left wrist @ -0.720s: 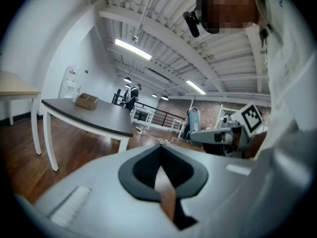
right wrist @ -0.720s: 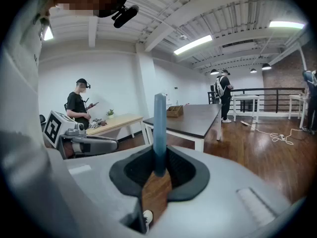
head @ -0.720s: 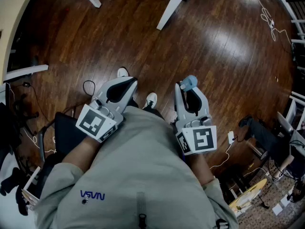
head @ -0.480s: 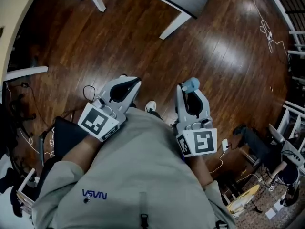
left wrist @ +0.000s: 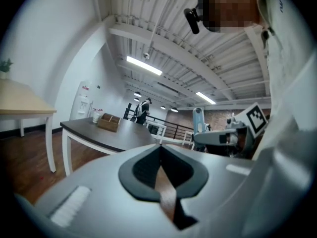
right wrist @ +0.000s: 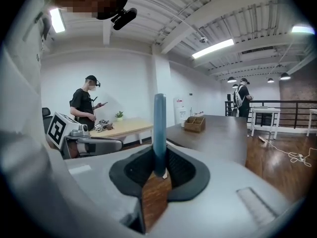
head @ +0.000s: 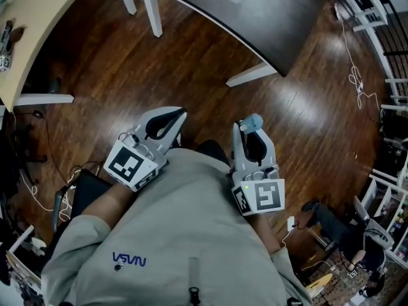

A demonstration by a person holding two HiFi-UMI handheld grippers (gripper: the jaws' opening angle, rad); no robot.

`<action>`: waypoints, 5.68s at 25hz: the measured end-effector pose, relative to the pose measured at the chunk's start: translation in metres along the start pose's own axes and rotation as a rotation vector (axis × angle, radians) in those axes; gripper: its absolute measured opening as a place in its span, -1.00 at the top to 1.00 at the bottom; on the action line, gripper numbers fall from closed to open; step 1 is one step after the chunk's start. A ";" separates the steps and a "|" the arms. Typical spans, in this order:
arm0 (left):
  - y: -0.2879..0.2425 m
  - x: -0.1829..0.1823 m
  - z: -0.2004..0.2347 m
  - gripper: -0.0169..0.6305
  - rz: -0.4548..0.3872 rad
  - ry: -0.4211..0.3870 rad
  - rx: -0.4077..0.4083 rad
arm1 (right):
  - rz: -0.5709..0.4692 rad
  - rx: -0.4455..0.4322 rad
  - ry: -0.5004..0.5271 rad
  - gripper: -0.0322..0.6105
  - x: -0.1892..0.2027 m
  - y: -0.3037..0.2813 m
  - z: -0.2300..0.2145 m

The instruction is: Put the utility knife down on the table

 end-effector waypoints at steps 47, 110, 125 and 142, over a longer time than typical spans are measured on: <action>-0.301 -0.103 0.173 0.94 0.130 -0.121 0.028 | 0.053 0.020 -0.146 0.69 -0.048 -0.253 -0.247; -0.409 -0.067 0.254 0.94 0.356 -0.092 0.342 | 0.772 0.229 -0.048 0.53 0.054 -0.368 -0.310; -0.358 -0.057 0.226 0.94 0.341 0.097 0.204 | 0.154 0.166 -0.159 0.89 -0.027 -0.278 -0.250; -0.291 -0.092 0.133 0.94 0.216 -0.120 0.310 | -0.084 0.191 -0.092 0.89 -0.050 -0.212 -0.201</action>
Point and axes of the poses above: the fingertips, and each gripper's own axes: y backward along the fingers, z to its left, x out of its underside, the point moved 6 cm from there along y, backward along the fingers, and after that the axes turned 4 degrees about z, right-handed, at the moved point
